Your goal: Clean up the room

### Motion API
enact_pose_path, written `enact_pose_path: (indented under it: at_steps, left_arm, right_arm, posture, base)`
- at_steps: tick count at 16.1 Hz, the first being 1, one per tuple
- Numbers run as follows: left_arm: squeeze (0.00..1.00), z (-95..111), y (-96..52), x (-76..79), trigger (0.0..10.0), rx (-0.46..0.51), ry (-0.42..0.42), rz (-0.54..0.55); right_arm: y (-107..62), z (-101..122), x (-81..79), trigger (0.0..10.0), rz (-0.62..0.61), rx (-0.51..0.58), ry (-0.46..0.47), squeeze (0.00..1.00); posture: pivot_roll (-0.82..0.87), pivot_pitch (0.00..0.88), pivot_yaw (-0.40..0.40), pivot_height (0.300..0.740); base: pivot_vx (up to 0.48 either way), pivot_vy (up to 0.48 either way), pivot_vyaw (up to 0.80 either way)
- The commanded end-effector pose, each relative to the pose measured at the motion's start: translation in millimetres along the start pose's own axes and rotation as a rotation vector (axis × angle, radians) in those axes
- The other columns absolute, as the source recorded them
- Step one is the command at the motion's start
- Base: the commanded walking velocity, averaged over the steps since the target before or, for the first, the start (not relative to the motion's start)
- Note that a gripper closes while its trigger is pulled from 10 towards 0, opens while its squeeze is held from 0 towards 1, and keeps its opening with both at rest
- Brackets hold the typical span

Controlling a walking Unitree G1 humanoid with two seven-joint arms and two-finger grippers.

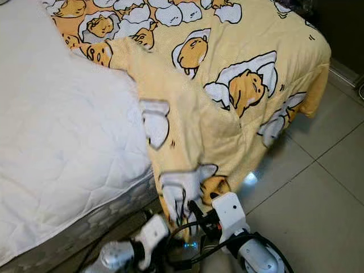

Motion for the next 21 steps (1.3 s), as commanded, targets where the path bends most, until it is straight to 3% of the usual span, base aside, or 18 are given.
enact_pose_path:
  at_steps: [1, 2, 5, 8, 11, 16, 17, 18, 21]
  left_arm:
    - [0.00, -14, -1.6, 18.8, 0.0, -0.053, 0.074, -0.090]
    - [0.00, -16, -0.1, 31.3, 0.0, -0.067, 0.148, -0.152]
    - [0.00, -18, 2.9, 46.9, 0.0, -0.078, 0.239, -0.226]
    - [0.00, -16, 11.6, 60.6, 0.0, -0.095, 0.429, -0.278]
    - [0.00, 2, 21.1, 44.6, 0.0, -0.045, 0.369, -0.157]
    - [0.00, 4, 19.3, 35.9, 0.0, -0.026, 0.362, -0.083]
    - [0.00, 4, 19.3, 33.3, 1.1, -0.020, 0.350, -0.059]
    - [0.00, 5, 19.2, 30.0, 10.0, -0.018, 0.342, -0.034]
    - [0.00, 8, 16.8, 16.5, 10.0, -0.012, 0.332, 0.060]
  right_arm:
    - [-2.6, -7, -4.9, 10.0, 0.022, -0.022, 0.015, 0.00]
    - [-2.6, -8, -5.3, 10.0, 0.024, -0.025, 0.015, 0.00]
    - [-2.3, -9, -5.5, 10.0, 0.029, -0.028, 0.014, 0.00]
    - [-1.9, -9, -4.0, 10.0, 0.033, -0.032, 0.010, 0.00]
    - [-0.8, -9, -3.3, 10.0, 0.033, -0.031, 0.010, 0.00]
    - [-0.8, -9, -4.3, 10.0, 0.035, -0.032, 0.012, 0.00]
    - [-0.4, -9, -4.3, 10.0, 0.036, -0.030, 0.011, 0.00]
    - [-0.1, -9, -4.0, 10.0, 0.037, -0.029, 0.011, 0.00]
    - [0.2, -10, -4.1, 10.0, 0.039, -0.031, 0.011, 0.00]
  posture:
    - [-0.34, 0.240, 0.102, 0.723]
    - [-0.34, 0.239, 0.100, 0.723]
    - [-0.34, 0.238, 0.100, 0.723]
    - [-0.34, 0.238, 0.097, 0.723]
    - [-0.35, 0.236, 0.096, 0.723]
    - [-0.34, 0.232, 0.097, 0.723]
    - [-0.34, 0.230, 0.096, 0.723]
    - [-0.34, 0.229, 0.095, 0.723]
    - [-0.34, 0.228, 0.093, 0.723]
  base:
    - [0.000, 0.000, 0.00]
    - [0.000, 0.000, 0.00]
    - [0.000, 0.000, 0.00]
    - [0.000, 0.000, 0.00]
    - [0.000, 0.000, 0.00]
    - [0.000, 0.000, 0.00]
    - [0.000, 0.000, 0.00]
    - [0.000, 0.000, 0.00]
    - [0.000, 0.000, 0.00]
Point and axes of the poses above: a point about 5 cm out from each wrist's last joint towards the gripper, its own y axis pointing out of the wrist towards the gripper, its own z axis along the axis of the wrist's last joint, x = y × z, the point moved 4 cm from there along y, pointing out of the wrist towards the gripper, and after that the axes turned 2 degrees about -y, right-handed, at the moved point
